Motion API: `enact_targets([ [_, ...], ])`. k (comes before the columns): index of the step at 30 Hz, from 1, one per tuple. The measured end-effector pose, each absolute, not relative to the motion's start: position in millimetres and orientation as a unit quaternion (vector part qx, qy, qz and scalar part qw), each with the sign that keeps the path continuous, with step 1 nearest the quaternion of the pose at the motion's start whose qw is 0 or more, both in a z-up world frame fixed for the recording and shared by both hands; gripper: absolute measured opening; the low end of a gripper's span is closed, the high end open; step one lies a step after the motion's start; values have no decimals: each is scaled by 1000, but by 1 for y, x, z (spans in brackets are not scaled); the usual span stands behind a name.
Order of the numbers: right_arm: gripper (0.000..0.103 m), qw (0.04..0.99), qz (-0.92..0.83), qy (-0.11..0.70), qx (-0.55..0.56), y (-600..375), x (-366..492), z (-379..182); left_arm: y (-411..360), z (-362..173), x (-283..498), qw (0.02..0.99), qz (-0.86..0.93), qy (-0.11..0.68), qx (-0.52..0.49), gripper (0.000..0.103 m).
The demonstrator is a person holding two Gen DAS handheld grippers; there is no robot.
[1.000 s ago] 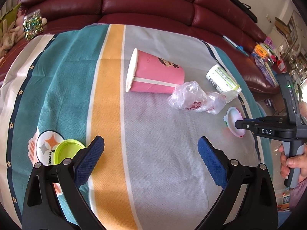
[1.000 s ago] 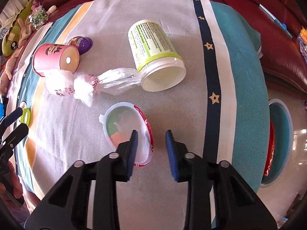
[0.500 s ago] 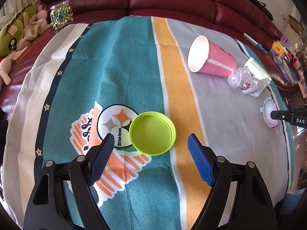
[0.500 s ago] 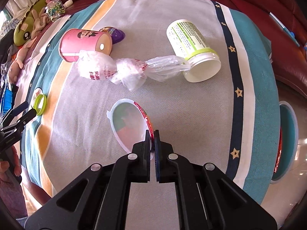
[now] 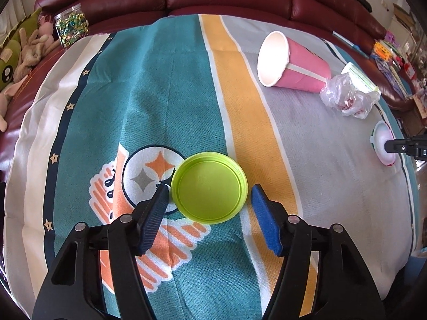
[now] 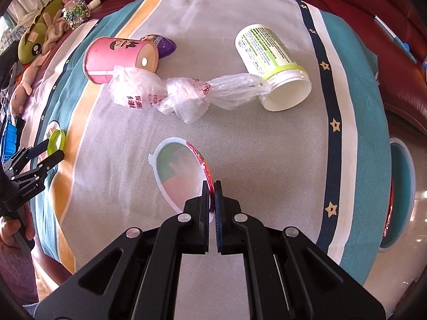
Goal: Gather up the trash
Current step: 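Grasp the white lid rim with the right tool while the left tool grasps the green lid, then carry both lids over the teal bin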
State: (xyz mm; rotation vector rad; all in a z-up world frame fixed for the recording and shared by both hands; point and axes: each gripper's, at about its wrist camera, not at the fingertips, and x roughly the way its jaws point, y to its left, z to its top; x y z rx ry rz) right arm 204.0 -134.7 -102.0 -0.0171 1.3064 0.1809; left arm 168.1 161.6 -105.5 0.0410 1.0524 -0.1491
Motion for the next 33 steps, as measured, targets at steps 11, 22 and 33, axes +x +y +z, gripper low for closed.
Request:
enact_targets([
  [11,4,793,86,603,3,-139,204,-100,140,-75,156,876,-99,472,-8,56],
  [22,4,811,76,580,31,-178,193,-77,56,-56,155,866,-174,469,-1,57],
  [33,4,827,50,556,73,-244,181,-60,-29,-37,165,856,-236,459,18,57],
])
